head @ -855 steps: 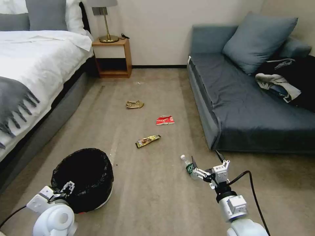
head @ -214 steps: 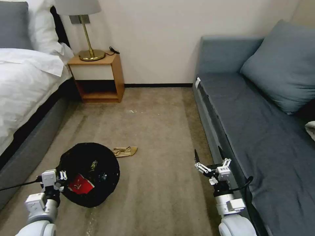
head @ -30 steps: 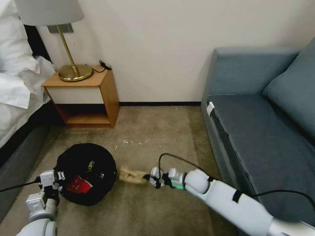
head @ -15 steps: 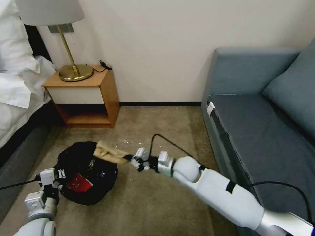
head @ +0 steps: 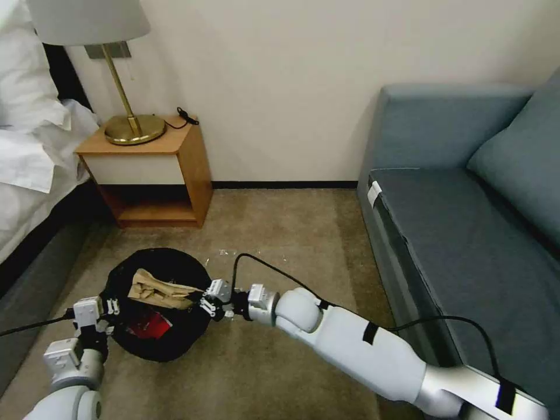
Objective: Pick up the trash bin, then pick up the garbage on the floor and place it into the trash bin.
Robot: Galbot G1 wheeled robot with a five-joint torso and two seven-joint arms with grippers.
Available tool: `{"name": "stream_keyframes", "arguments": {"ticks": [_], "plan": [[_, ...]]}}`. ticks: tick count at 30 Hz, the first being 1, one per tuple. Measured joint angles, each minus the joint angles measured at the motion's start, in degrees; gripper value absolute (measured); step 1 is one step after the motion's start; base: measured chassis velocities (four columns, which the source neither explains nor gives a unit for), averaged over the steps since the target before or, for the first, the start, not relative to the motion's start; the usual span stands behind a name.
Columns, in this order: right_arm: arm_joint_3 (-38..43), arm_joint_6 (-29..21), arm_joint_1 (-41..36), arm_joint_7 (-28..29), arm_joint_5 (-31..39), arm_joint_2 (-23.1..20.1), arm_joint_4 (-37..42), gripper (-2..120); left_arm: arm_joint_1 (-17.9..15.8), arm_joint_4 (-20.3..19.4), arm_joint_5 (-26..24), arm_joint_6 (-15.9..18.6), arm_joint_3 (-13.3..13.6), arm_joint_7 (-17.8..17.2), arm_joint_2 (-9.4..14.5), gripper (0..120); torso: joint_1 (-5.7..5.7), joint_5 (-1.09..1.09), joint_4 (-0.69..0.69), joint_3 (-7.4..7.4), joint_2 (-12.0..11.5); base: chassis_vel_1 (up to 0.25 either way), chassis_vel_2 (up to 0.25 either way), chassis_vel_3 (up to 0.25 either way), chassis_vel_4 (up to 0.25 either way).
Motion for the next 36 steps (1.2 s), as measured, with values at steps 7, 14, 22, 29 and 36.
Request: {"name": "stream_keyframes", "arguments": {"ticks": [7, 14, 22, 29, 36], "plan": [[-0.3, 0.4, 0.2, 2.8, 1.1, 0.6, -0.2, 22, 0.3, -0.3, 0.1, 0.0, 0.0, 0.0, -0.3, 7, 0.0, 0.0, 0.0, 0.0, 0.0, 0.0, 0.0, 0.0, 0.0], [1.2, 0.4, -0.7, 3.7, 1.8, -1.2, 1.9, 42, 0.6, -0.5, 0.0, 0.0, -0.2, 0.0, -0.3, 7, 0.0, 0.0, 0.0, 0.0, 0.0, 0.0, 0.0, 0.0, 0.0], [11.9, 3.3, -5.7, 6.9, 4.5, -9.0, 11.7, 76, 1.3, -1.4, -4.1, 0.9, -0.6, -1.8, 0.0, 7, 0.0, 0.01, -0.01, -0.01, 0.0, 0.0, 0.0, 0.0, 0.0], [23.6, 5.6, -14.2, 12.9, 4.2, -13.9, 20.2, 96, 1.5, -2.5, -10.9, 3.0, -0.2, -5.7, 0.2, 7, 0.0, 0.02, -0.01, -0.01, 0.0, 0.0, 0.0, 0.0, 0.0], [44.9, 10.5, -29.0, 17.4, -1.8, -13.5, 29.9, 100, 1.5, -3.2, -23.1, 3.8, -0.1, -14.7, 1.0, 7, -0.01, 0.01, -0.02, -0.01, 0.0, 0.0, 0.0, 0.0, 0.0]]}}
